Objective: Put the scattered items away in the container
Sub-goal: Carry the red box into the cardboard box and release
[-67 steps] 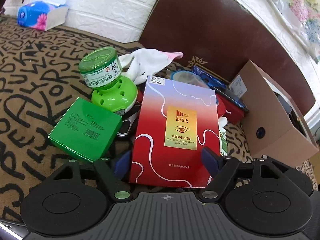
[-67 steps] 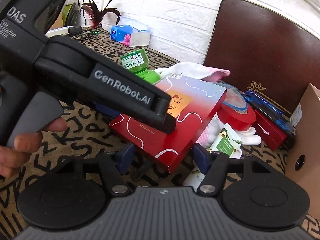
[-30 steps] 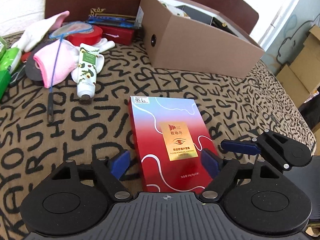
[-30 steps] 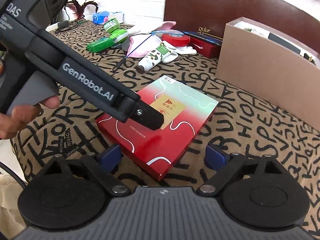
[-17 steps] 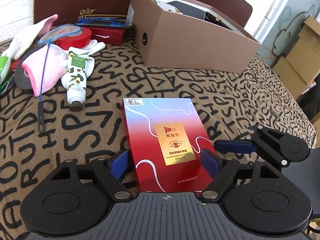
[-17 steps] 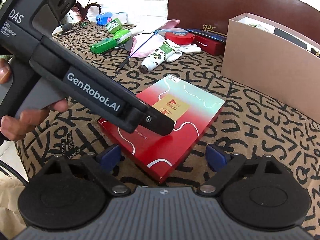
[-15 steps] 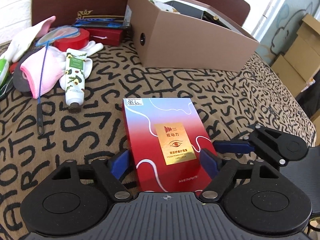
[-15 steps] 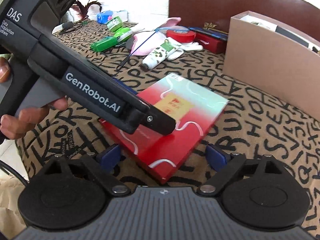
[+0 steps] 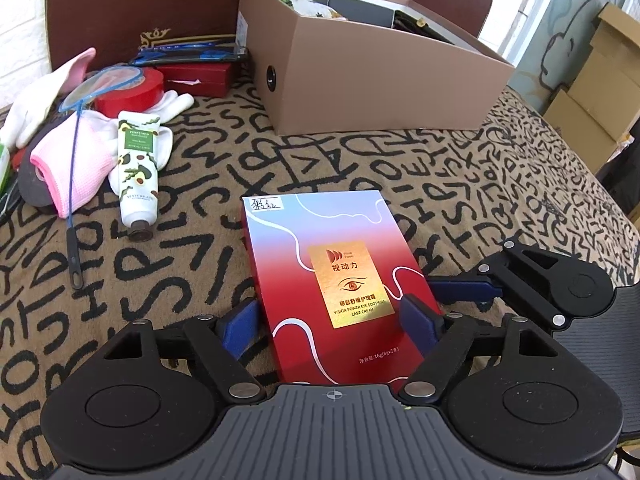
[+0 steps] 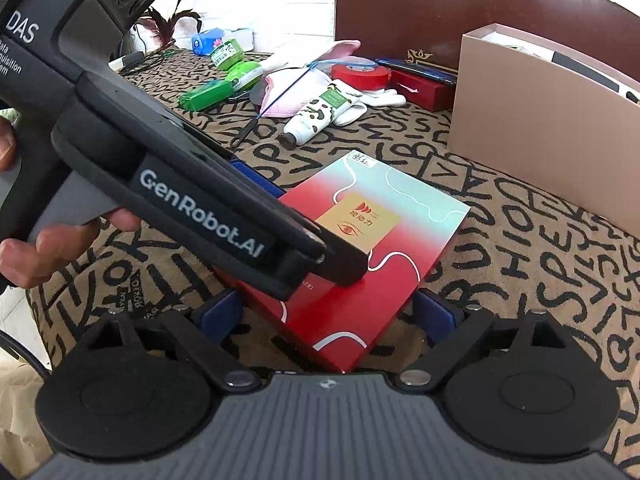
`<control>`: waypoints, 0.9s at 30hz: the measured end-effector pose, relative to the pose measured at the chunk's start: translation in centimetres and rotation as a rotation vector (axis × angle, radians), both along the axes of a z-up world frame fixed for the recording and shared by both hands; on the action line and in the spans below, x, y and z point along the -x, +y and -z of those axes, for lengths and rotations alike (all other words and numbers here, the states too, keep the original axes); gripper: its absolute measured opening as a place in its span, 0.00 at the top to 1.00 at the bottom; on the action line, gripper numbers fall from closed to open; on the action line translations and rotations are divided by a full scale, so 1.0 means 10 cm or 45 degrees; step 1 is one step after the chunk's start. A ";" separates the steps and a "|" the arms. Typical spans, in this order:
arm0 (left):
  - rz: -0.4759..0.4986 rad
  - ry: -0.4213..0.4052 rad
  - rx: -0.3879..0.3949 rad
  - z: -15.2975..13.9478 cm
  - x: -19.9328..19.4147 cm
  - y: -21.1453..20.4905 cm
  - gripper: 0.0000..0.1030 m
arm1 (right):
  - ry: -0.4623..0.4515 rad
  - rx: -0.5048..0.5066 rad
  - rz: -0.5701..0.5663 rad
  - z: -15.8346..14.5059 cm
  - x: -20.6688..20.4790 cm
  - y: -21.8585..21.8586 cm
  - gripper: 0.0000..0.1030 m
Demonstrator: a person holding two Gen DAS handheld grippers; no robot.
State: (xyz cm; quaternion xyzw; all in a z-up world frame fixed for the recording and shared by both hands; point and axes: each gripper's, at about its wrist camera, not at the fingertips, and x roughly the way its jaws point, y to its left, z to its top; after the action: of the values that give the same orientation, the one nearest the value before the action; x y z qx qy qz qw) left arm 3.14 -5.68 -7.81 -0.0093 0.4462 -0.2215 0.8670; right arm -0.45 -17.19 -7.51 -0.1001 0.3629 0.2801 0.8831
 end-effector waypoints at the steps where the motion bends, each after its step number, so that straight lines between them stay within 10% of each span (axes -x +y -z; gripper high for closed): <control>1: -0.003 0.000 -0.005 -0.01 0.00 -0.01 0.18 | 0.003 -0.004 0.003 -0.01 0.00 -0.01 0.09; 27: 0.051 -0.362 0.071 -1.34 -0.61 -0.69 0.17 | -0.396 0.019 0.094 -1.15 -0.41 -0.61 0.09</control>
State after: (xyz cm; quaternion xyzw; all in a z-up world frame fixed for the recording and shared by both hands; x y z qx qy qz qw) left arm 9.19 -12.56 5.59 0.0070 0.3126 -0.2501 0.9164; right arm 3.60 -23.26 3.99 -0.1353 0.2273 0.2260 0.9375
